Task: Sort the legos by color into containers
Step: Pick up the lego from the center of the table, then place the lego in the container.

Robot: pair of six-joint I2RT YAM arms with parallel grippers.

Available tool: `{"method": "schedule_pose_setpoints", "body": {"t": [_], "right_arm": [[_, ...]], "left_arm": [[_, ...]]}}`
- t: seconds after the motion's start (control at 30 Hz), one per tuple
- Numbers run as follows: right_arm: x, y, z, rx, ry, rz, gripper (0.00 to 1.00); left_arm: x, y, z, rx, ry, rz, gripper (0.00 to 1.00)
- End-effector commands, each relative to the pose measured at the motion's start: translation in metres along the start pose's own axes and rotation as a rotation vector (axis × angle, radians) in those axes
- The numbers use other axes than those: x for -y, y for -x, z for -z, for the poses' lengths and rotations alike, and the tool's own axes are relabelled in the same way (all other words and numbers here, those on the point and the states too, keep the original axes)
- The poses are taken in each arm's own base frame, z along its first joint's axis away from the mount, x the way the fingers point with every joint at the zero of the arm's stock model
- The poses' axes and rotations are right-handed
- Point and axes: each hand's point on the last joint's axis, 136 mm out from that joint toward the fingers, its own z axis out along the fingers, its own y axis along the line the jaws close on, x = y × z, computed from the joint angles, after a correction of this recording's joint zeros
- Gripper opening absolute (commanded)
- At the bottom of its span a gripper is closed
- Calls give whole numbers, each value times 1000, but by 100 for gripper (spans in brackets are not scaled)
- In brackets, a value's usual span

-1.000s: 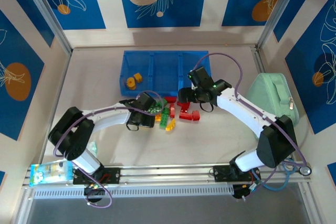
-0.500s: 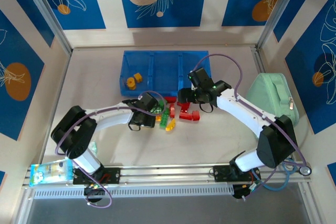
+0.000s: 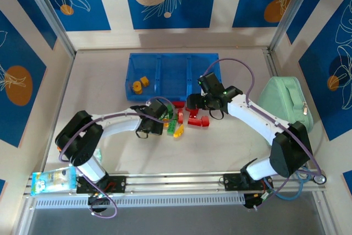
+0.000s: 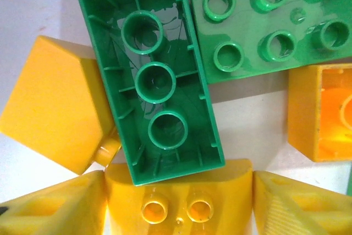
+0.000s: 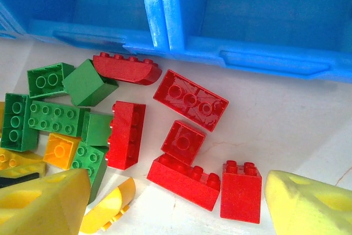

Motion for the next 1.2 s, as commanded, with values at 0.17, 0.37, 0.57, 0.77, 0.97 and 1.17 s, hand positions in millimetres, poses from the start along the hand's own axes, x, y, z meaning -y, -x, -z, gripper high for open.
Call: {"method": "schedule_pose_setpoints", "body": {"t": [0.17, 0.37, 0.57, 0.77, 0.97, 1.17], "right_arm": [[1, 3, 14, 31, 23, -25, 83], [4, 6, 20, 45, 26, -31, 82], [8, 4, 24, 51, 23, -35, 82], [13, -4, 29, 48, 16, -44, 82], [21, -16, 35, 45, 6, -58, 82], [25, -27, 38, 34, 13, -66, 82]], "left_arm": [[-12, -11, 21, -30, 52, -14, 51], [-15, 16, 56, 58, 40, -13, 50], [-33, 64, 83, 151, 2, 38, 50], [-66, 141, 102, 253, -21, 115, 50], [-83, 196, 88, 265, -29, 139, 50], [-86, 227, 66, 249, -22, 129, 50]]}}
